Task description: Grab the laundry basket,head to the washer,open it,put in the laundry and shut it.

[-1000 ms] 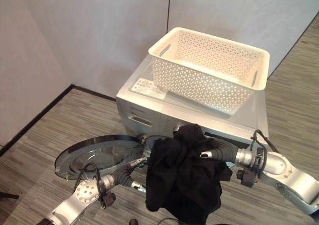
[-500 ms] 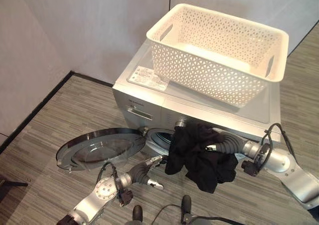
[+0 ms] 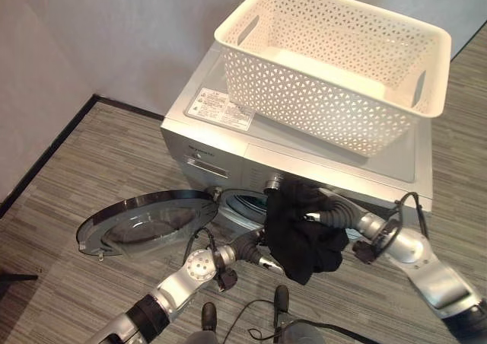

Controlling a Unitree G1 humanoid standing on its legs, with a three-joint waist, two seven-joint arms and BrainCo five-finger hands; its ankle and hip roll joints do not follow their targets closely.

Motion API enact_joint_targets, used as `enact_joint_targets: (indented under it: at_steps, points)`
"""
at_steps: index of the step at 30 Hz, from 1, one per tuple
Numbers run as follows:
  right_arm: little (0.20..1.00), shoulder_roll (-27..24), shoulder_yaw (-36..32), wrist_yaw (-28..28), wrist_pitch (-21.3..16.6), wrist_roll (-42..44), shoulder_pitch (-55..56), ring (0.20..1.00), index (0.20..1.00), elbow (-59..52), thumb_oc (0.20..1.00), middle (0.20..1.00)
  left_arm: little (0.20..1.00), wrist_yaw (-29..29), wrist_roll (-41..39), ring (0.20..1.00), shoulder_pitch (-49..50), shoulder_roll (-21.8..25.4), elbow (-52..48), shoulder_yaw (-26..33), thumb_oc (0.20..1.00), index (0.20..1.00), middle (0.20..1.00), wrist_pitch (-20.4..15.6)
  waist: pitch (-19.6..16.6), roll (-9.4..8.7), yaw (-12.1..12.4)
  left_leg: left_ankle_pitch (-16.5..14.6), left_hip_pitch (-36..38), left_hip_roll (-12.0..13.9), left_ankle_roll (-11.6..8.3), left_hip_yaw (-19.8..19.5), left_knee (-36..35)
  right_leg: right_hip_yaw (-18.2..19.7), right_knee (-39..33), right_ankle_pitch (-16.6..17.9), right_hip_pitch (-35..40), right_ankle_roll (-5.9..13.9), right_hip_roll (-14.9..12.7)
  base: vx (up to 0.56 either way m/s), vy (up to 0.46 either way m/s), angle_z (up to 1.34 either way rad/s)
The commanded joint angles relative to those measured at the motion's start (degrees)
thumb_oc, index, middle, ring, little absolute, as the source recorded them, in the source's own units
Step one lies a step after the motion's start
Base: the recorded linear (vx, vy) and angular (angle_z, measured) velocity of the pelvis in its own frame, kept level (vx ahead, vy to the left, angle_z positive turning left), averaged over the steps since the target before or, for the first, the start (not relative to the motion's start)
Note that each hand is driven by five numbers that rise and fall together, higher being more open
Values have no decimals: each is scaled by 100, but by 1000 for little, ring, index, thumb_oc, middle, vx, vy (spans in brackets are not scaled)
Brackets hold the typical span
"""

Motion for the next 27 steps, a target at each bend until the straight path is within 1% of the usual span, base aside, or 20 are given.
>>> enact_joint_targets:
  at_steps: [1,4,5,6,8,10,13,14,15,16,19,21,25,26,27]
  points:
    - [200,117,51,-413,-241,283,-289,200,200,-221,200,200,1000,142,-170,1000,-341,-216,176,-328,1000,1000,1000,-216,-226,-127,6,83,-362,84,215,29,30,34,8,-538,92,318,-271,0,0,0]
    - [200,501,355,-524,-218,423,-360,200,200,-36,200,200,1000,207,-34,1000,-518,-339,303,-496,1000,1000,1000,-222,-217,-126,26,73,-340,84,215,36,30,18,8,-551,114,313,-275,0,0,0]
    - [200,719,563,-547,-189,588,-362,200,200,10,200,200,1000,253,81,1000,-535,-480,510,-627,1000,1000,1000,-204,-210,-138,40,72,-324,78,216,29,30,11,8,-557,137,303,-273,8,0,4]
    - [200,723,570,-551,-193,591,-370,200,200,21,200,200,1000,256,87,1000,-536,-488,528,-629,1000,1000,1000,-214,-209,-139,36,71,-322,77,216,28,30,10,8,-559,141,303,-273,11,-2,7]
    - [200,918,806,-592,-175,749,-409,200,200,83,200,200,1000,360,163,1000,-566,-606,697,-692,1000,1000,1000,-225,-203,-143,64,77,-309,82,211,20,30,-8,8,-565,164,292,-276,7,0,14]
    - [200,1108,1037,-689,-155,908,-453,200,200,172,200,200,1000,522,69,1000,-536,-674,786,-650,1000,1000,1000,-244,-186,-140,109,90,-304,84,205,12,30,-47,8,-566,189,281,-286,9,4,16]
    - [200,1162,1137,-719,-154,981,-450,200,200,186,200,200,1000,619,17,1000,-514,-654,781,-563,1000,1000,1000,-263,-180,-141,125,93,-300,90,201,6,30,-70,8,-570,202,277,-292,10,4,4]
    - [200,1183,1169,-737,-157,1013,-450,200,200,201,200,200,536,699,-4,536,-486,-646,792,-486,536,536,536,-279,-172,-144,145,100,-298,92,195,3,30,-86,8,-572,206,275,-293,0,0,0]
    - [200,1179,1189,-749,-162,1037,-431,200,200,198,200,200,200,770,0,200,-456,-634,793,-412,200,200,200,-299,-169,-151,162,105,-300,91,192,-7,30,-97,8,-575,211,272,-295,4,-10,7]
    - [200,1168,1218,-778,-156,1028,-423,200,200,204,200,200,200,897,-4,200,-418,-626,850,-282,200,200,200,-323,-157,-166,193,113,-307,97,183,-19,30,-123,8,-576,219,266,-300,8,-13,14]
    - [200,1129,1216,-757,-151,1005,-426,200,200,221,200,200,200,908,4,200,-339,-580,829,-169,200,200,200,-321,-158,-172,199,107,-296,101,176,-13,30,-135,8,-584,239,269,-301,13,-4,11]
    - [200,1071,1183,-757,-183,982,-354,200,200,231,200,200,200,1054,140,200,-256,-465,766,21,200,200,200,-438,-170,-196,220,101,-278,112,169,-8,30,-160,8,-589,264,265,-300,15,-4,0]
    - [200,1003,1153,-750,-206,962,-296,200,200,255,200,200,200,1113,215,200,-158,-422,776,132,200,200,200,-496,-180,-216,228,94,-264,119,166,1,30,-170,8,-598,280,267,-296,0,0,0]
    - [200,942,1109,-733,-219,967,-232,200,200,270,200,200,200,1131,323,200,-82,-349,779,242,200,200,200,-524,-189,-231,226,87,-259,125,163,8,30,-167,8,-601,281,272,-291,0,0,0]
    - [410,922,1079,-726,-218,984,-183,410,410,292,410,410,200,1142,366,200,-34,-315,773,285,200,200,200,-534,-197,-236,228,84,-253,128,161,16,30,-169,8,-602,286,275,-290,31,0,-1]
